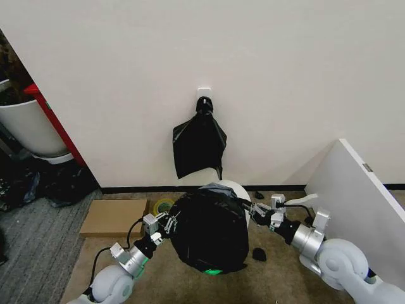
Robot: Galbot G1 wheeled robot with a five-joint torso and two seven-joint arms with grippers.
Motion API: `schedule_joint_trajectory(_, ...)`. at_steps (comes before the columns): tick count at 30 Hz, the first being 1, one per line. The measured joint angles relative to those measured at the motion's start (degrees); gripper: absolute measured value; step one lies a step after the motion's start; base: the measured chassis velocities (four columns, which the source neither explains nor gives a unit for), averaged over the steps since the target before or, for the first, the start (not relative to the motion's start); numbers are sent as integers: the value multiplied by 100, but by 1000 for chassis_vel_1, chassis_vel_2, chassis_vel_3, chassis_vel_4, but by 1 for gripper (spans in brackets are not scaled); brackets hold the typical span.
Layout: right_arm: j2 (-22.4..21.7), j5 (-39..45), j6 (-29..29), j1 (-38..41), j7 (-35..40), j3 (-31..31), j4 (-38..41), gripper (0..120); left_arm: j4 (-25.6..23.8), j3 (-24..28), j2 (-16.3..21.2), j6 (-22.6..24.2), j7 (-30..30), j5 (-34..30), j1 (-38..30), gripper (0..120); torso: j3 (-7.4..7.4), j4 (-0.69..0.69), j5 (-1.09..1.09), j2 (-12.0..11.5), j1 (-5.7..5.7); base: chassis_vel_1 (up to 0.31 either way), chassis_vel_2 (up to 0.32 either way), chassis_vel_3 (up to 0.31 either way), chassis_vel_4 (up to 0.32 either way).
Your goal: Place the garbage bag over the trash bin.
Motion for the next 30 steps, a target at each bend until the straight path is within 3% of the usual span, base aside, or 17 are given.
schedule_joint_trajectory(10,92,-320,139,365,84,-318,-355,0,-99,13,-12,88,-193,33,35,1,0,1,0,0,0,0,0,0,0)
schedule_joint_trajectory(12,106,-372,170,264,75,-232,-308,4,-125,14,-34,203,-491,83,35,1,0,0,0,0,0,0,0,0,0)
schedule_joint_trajectory(16,124,-482,239,132,87,-26,-240,20,-190,14,-54,522,-1017,175,19,1,0,0,1,0,0,0,0,0,0)
schedule_joint_trajectory(17,132,-542,273,58,98,151,-210,25,-230,14,-60,789,-1298,241,3,1,0,0,-1,0,0,0,0,0,0)
schedule_joint_trajectory(25,147,-693,266,-283,168,651,-49,50,-272,22,-66,1176,-1644,285,-41,1,0,-1,0,0,0,0,0,0,0)
schedule_joint_trajectory(30,355,-1275,139,-599,777,878,554,68,-519,54,-176,1698,-2364,295,-64,1,0,1,0,0,0,0,0,0,0)
